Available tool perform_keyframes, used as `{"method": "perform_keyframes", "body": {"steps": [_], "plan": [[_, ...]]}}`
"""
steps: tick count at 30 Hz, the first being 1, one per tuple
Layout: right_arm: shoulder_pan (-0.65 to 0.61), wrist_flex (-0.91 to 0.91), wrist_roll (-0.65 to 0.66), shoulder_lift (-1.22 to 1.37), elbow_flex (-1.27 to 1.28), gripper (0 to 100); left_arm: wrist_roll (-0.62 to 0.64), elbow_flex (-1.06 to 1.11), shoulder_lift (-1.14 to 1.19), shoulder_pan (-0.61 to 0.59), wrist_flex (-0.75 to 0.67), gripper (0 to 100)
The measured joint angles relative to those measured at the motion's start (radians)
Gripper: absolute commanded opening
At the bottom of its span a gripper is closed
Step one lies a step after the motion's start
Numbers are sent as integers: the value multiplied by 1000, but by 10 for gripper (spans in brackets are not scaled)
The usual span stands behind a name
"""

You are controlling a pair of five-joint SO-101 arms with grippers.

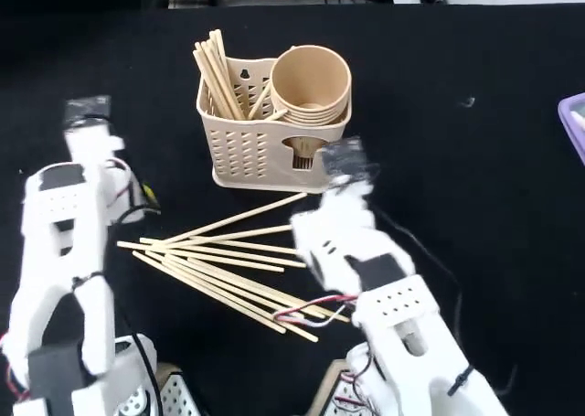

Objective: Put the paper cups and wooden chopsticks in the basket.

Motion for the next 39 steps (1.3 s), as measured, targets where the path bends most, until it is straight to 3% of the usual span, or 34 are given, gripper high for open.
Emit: {"method": "perform_keyframes", "body": {"steps": [4, 10, 15, 24, 30, 39], "plan": [[-233, 81, 98, 0, -14, 283, 117, 40, -40, -98, -89, 238], [-485, 38, 121, 92, -2, 230, 322, 250, -43, -186, -345, 238], [-612, -8, 123, 272, -32, 231, 391, 313, -43, -213, -451, 238], [-634, 23, 124, 654, -267, 219, 422, 318, -43, -247, -460, 238], [-629, 81, 127, 746, -364, 6, 422, 334, -43, -247, -460, 238], [-568, 110, 133, 752, -377, 11, 422, 334, -43, -284, -460, 238]]}}
